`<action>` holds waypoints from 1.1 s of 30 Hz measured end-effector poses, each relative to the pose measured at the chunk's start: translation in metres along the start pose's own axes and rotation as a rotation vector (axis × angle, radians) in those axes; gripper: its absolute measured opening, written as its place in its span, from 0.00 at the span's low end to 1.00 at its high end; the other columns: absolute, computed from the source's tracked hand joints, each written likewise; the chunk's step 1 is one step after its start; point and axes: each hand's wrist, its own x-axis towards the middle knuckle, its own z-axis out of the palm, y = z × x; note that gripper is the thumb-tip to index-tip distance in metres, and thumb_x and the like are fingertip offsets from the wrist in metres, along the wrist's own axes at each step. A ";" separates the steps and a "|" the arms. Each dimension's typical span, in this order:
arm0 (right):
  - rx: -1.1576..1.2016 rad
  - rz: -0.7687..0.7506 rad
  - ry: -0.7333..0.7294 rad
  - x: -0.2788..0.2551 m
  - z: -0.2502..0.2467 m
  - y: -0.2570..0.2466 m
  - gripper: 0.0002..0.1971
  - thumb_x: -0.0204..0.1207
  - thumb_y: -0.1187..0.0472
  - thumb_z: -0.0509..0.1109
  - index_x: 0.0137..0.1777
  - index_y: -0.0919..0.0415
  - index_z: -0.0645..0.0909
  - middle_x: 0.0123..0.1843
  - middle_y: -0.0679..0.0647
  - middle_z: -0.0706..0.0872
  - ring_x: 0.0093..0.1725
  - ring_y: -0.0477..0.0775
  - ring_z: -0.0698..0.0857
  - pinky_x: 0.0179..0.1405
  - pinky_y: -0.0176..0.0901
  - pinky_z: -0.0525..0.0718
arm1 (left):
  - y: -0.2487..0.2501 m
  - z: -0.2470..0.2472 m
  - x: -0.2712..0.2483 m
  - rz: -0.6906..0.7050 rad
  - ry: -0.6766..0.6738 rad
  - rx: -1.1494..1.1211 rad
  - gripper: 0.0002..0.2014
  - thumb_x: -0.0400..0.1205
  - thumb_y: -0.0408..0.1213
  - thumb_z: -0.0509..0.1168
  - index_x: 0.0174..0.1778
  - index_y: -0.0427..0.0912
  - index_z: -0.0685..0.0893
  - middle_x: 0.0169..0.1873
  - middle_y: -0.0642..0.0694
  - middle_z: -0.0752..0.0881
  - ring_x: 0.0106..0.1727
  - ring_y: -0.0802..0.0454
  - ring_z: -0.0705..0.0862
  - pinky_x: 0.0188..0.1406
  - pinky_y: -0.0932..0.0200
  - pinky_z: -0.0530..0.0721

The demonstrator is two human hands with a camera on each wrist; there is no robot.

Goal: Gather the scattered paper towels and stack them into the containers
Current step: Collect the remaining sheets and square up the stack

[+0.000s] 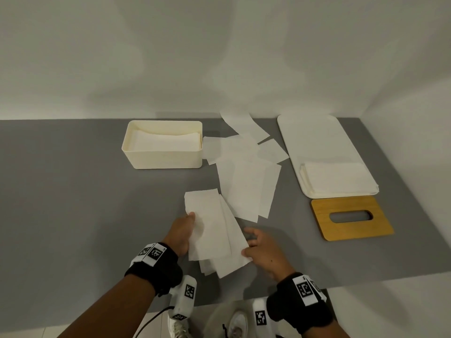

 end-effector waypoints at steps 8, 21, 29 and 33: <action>-0.237 -0.069 0.112 0.010 0.008 -0.021 0.18 0.81 0.52 0.64 0.50 0.70 0.83 0.40 0.56 0.83 0.41 0.53 0.82 0.45 0.44 0.79 | -0.008 0.006 -0.008 0.069 -0.054 0.167 0.14 0.89 0.40 0.55 0.44 0.40 0.82 0.46 0.39 0.85 0.45 0.43 0.83 0.55 0.46 0.81; 0.552 -0.082 0.228 -0.001 0.005 -0.048 0.02 0.79 0.59 0.70 0.48 0.52 0.84 0.49 0.50 0.90 0.53 0.53 0.87 0.60 0.50 0.83 | -0.007 0.000 -0.017 0.027 -0.065 -0.006 0.18 0.89 0.45 0.55 0.58 0.35 0.82 0.47 0.40 0.87 0.45 0.43 0.85 0.46 0.49 0.84; 0.222 -0.033 0.208 0.016 0.040 -0.039 0.07 0.81 0.59 0.66 0.45 0.54 0.85 0.48 0.51 0.89 0.49 0.51 0.86 0.52 0.43 0.84 | -0.002 -0.003 -0.023 0.072 -0.180 -0.048 0.33 0.85 0.65 0.43 0.67 0.48 0.82 0.60 0.42 0.88 0.62 0.42 0.86 0.67 0.38 0.80; -0.008 -0.021 0.217 0.028 0.055 -0.027 0.14 0.80 0.58 0.65 0.41 0.71 0.82 0.42 0.67 0.86 0.42 0.63 0.85 0.43 0.45 0.82 | -0.004 -0.004 -0.023 0.087 -0.218 -0.039 0.31 0.85 0.65 0.43 0.70 0.50 0.80 0.62 0.42 0.87 0.63 0.42 0.86 0.68 0.37 0.80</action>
